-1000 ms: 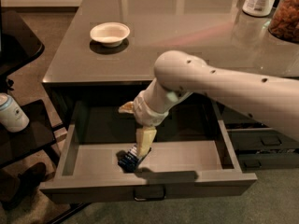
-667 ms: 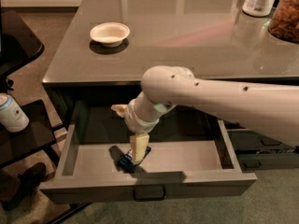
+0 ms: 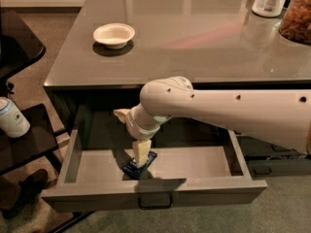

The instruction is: Pick rxbar blueberry from top drawer and place on counter

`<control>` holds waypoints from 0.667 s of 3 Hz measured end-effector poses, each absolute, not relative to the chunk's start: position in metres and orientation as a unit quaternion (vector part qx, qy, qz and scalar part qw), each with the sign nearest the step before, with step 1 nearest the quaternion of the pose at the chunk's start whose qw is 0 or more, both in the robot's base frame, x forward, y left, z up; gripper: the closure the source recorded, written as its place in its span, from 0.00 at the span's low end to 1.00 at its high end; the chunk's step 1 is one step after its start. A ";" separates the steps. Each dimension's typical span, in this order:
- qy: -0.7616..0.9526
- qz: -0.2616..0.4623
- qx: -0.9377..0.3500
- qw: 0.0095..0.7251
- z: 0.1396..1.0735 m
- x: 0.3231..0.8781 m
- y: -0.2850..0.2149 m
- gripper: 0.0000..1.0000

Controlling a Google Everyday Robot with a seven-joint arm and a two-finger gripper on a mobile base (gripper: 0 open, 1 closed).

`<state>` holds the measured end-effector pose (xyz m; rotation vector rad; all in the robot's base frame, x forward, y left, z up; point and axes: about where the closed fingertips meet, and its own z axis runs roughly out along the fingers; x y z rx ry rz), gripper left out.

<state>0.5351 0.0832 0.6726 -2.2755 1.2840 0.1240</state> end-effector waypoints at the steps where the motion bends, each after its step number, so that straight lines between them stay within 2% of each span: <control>1: 0.464 0.037 -0.853 0.236 0.669 0.538 0.073 0.00; 2: 0.454 0.025 -0.869 0.196 0.660 0.539 0.063 0.00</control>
Offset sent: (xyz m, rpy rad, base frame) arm 0.0066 -0.0347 -0.0204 -0.2444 0.0246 0.0892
